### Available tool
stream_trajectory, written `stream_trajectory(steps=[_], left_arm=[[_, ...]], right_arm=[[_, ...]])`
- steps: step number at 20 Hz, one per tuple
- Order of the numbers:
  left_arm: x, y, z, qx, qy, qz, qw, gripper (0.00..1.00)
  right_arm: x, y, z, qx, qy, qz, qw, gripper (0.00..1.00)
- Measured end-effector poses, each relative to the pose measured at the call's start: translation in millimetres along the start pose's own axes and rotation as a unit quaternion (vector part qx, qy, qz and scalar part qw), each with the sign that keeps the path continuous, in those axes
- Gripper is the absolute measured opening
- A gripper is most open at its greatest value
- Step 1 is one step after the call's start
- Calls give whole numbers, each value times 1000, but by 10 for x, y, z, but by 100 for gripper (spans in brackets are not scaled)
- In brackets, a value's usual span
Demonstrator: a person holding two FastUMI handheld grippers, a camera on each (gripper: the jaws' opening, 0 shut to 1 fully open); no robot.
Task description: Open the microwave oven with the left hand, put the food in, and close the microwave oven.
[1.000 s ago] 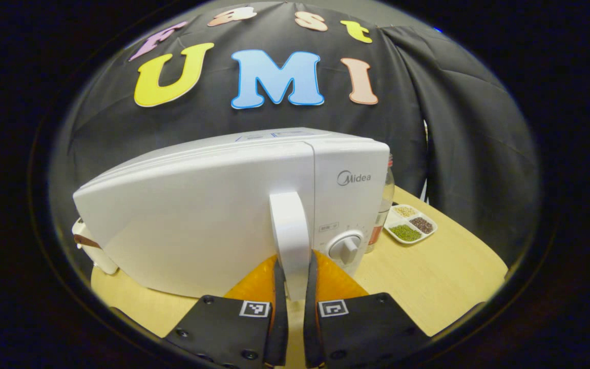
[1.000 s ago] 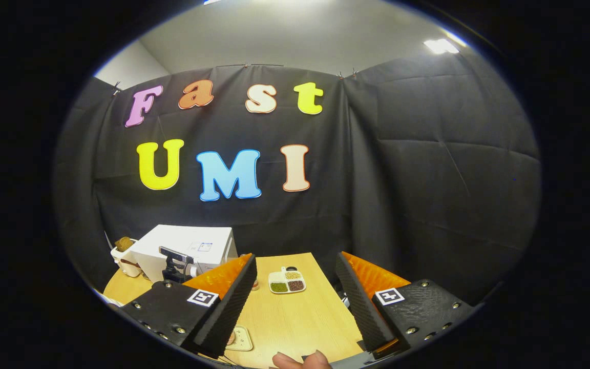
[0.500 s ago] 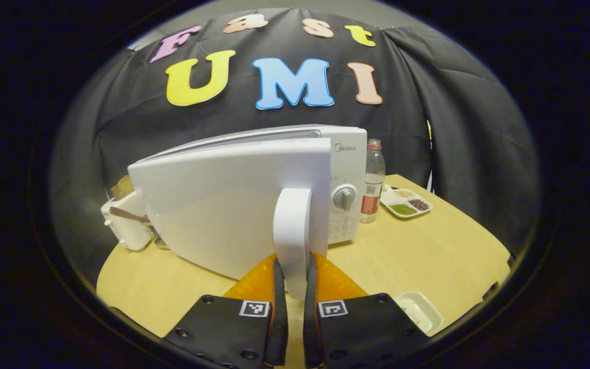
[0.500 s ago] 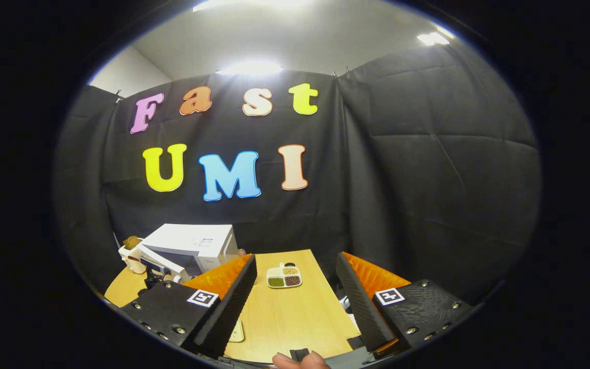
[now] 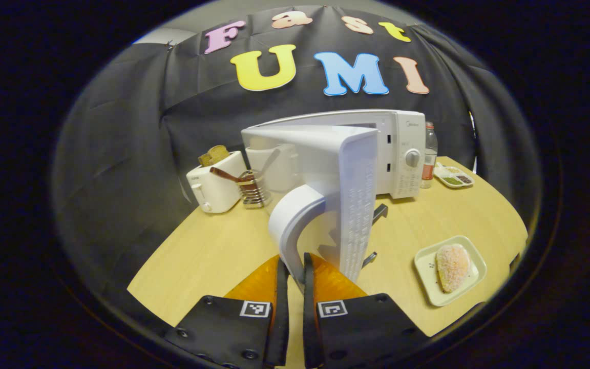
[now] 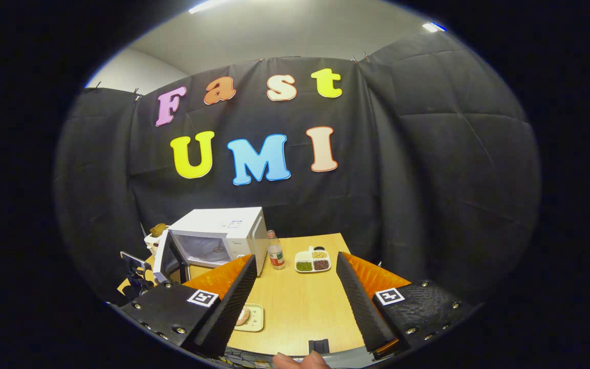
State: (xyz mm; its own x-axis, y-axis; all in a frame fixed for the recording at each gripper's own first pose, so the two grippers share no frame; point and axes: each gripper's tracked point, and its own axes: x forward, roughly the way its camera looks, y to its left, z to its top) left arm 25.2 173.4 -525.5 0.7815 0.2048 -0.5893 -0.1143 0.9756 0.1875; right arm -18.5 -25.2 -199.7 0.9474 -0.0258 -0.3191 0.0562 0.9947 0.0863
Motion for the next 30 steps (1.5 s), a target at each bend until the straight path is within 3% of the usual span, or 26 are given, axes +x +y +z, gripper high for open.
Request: stream_trajectory(steps=[3,6,9,13,15,23,30], left_arm=[[-93,242,-122,-3,-4,-37,999,21],[-110,430,-163,16,-10,-73,997,24],[-65,650,-236,15,-13,-99,995,28],[69,950,-563,-23,32,-108,993,67],[35,1087,-600,-37,28,-104,993,86],[-381,1677,-879,-32,44,-61,997,86],[-1012,1876,-874,-102,61,7,993,86]], right_arm=[[167,359,-197,5,22,21,1000,98],[445,676,-483,-7,46,15,999,98],[768,1019,-879,23,84,3,996,98],[1146,1392,-1488,36,142,-11,989,98],[1320,1464,-1817,28,179,-17,983,98],[1746,1717,-2809,30,293,-14,956,98],[2002,1794,-3435,8,361,-13,933,98]])
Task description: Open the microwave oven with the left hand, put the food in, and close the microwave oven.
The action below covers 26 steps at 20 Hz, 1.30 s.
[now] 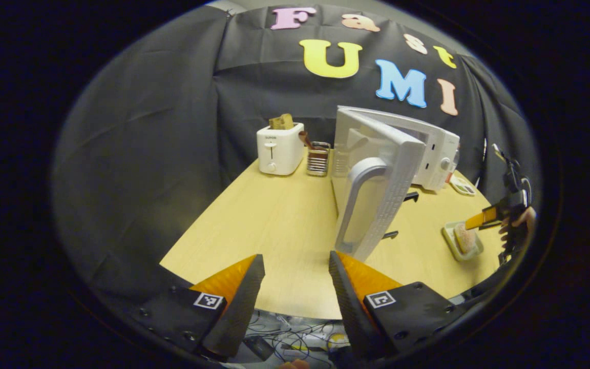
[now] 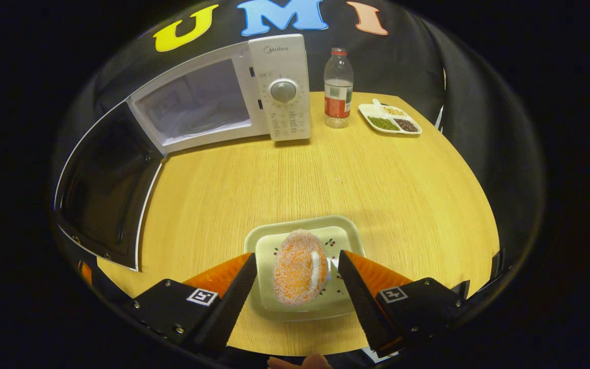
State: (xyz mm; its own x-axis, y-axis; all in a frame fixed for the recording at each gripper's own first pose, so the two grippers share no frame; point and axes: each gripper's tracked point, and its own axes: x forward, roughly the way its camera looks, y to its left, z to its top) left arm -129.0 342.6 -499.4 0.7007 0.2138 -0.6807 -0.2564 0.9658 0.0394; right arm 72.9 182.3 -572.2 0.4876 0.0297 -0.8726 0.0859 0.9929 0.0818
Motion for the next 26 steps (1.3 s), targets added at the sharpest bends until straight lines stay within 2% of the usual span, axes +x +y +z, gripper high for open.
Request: stream_trajectory(steps=[3,5,6,7,10,11,15,16,20,26], left_arm=[[-185,-161,-36,-16,16,18,1000,85],[-291,-300,-56,-21,26,30,999,85],[-330,-383,-35,-25,29,34,999,86],[-380,-451,-21,-28,30,39,998,86],[-504,-643,60,-33,32,49,998,85],[-554,-678,94,-39,30,54,997,85],[-742,-742,264,-76,16,82,994,85],[-783,-747,279,-84,15,88,992,86],[-966,-750,290,-80,16,100,992,85],[-1124,-687,391,-90,12,98,991,85]], right_arm=[[136,-138,-130,-24,25,-22,999,98],[202,-31,-234,-18,44,6,999,97],[213,-25,-251,-21,50,12,998,93],[237,-33,-241,-27,48,22,998,80],[228,-50,-175,-28,47,38,998,74],[234,-11,-176,-25,54,55,997,67],[117,140,54,-7,43,105,994,65],[61,215,143,-6,35,118,992,67],[-118,582,498,36,11,170,985,67],[-8,1235,1007,101,-31,196,975,67]])
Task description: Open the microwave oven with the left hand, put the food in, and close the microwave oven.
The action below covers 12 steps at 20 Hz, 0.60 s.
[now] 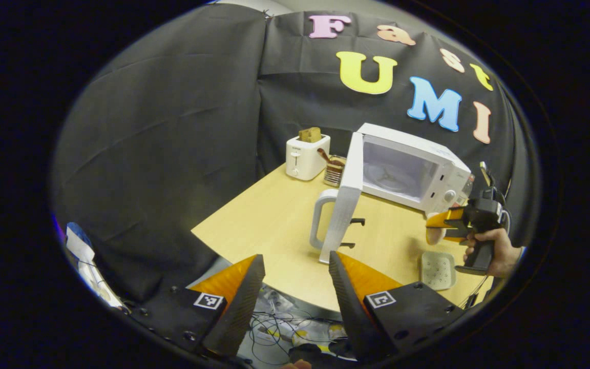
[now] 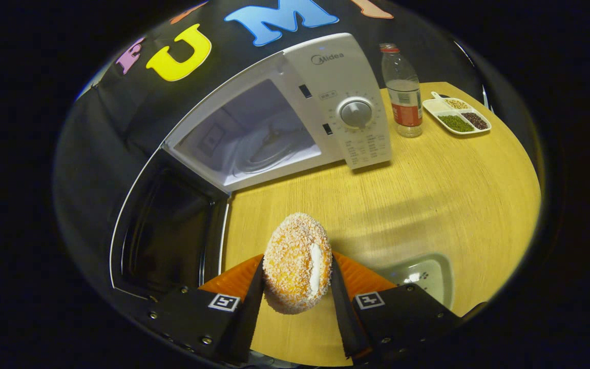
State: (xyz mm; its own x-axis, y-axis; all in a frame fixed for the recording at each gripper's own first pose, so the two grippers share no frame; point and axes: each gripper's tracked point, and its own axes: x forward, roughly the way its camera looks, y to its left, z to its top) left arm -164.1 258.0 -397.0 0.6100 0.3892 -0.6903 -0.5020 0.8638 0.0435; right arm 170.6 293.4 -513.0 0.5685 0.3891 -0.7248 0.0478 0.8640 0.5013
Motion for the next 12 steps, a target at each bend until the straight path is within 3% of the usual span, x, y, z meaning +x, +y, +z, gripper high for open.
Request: stream_trajectory(steps=[3,12], left_arm=[[-71,85,15,0,4,3,1000,85],[-166,228,-93,15,15,16,1000,86]], right_arm=[[293,326,197,29,-32,21,999,67],[1051,773,781,121,-112,18,986,67]])
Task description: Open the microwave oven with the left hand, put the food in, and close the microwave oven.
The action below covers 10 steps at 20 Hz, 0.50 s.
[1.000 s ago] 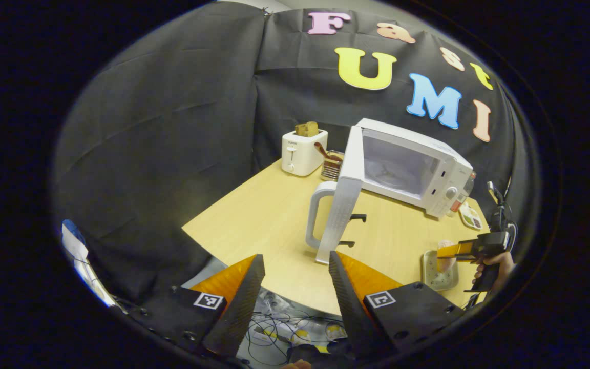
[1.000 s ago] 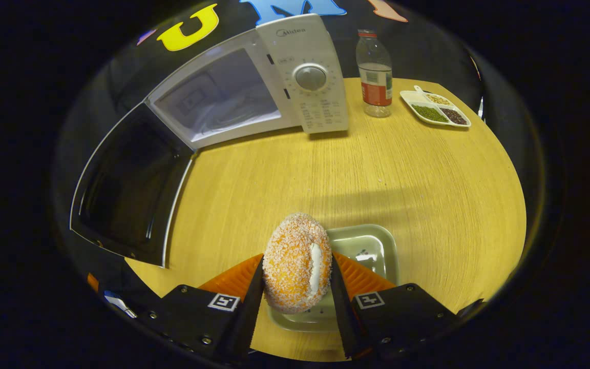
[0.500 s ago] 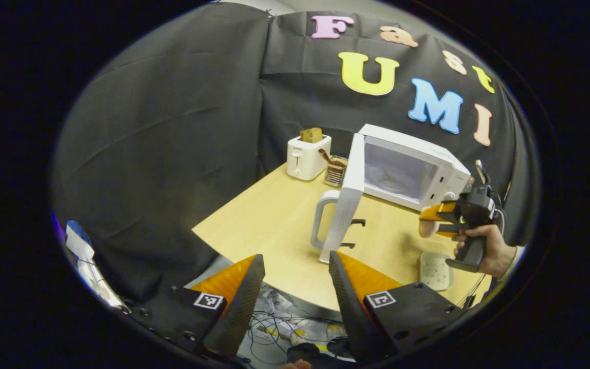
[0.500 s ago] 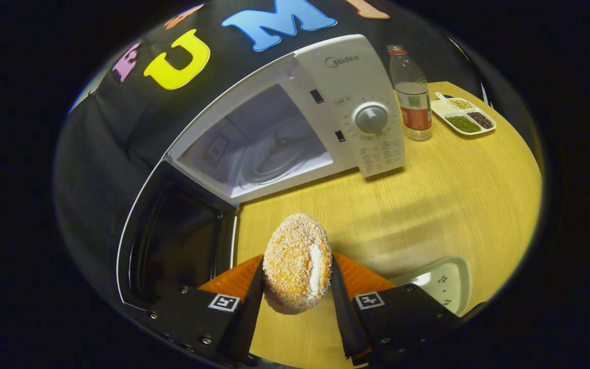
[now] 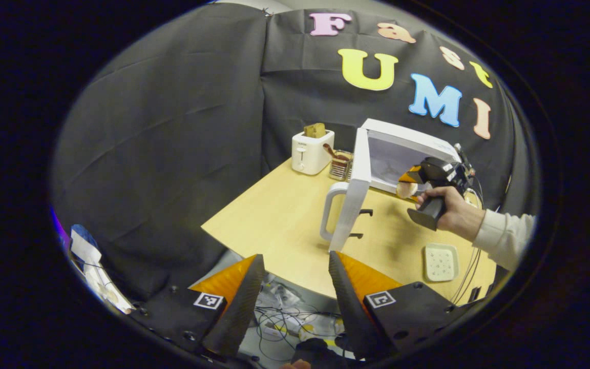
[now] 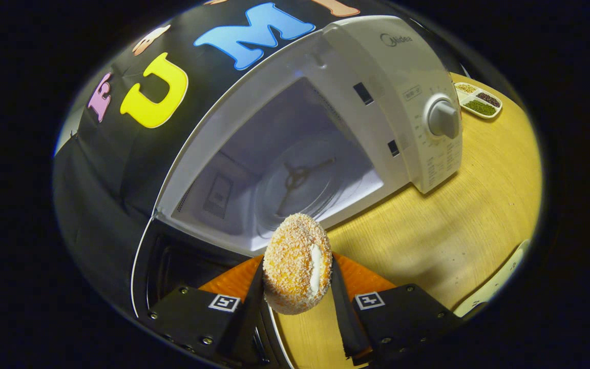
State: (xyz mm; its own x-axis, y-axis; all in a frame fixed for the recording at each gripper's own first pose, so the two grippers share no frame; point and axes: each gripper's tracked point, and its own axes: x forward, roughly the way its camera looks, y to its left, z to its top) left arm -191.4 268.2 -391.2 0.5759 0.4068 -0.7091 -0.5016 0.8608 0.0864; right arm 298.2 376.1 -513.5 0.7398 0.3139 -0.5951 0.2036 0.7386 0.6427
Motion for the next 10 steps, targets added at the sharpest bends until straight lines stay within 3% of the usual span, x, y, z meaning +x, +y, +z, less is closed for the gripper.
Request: stream_trajectory(steps=[4,10], left_arm=[[-29,106,19,-14,7,2,1000,85],[12,236,60,6,16,3,1000,85]], right_arm=[[290,222,268,6,-79,9,997,66],[780,186,395,34,-113,-21,993,66]])
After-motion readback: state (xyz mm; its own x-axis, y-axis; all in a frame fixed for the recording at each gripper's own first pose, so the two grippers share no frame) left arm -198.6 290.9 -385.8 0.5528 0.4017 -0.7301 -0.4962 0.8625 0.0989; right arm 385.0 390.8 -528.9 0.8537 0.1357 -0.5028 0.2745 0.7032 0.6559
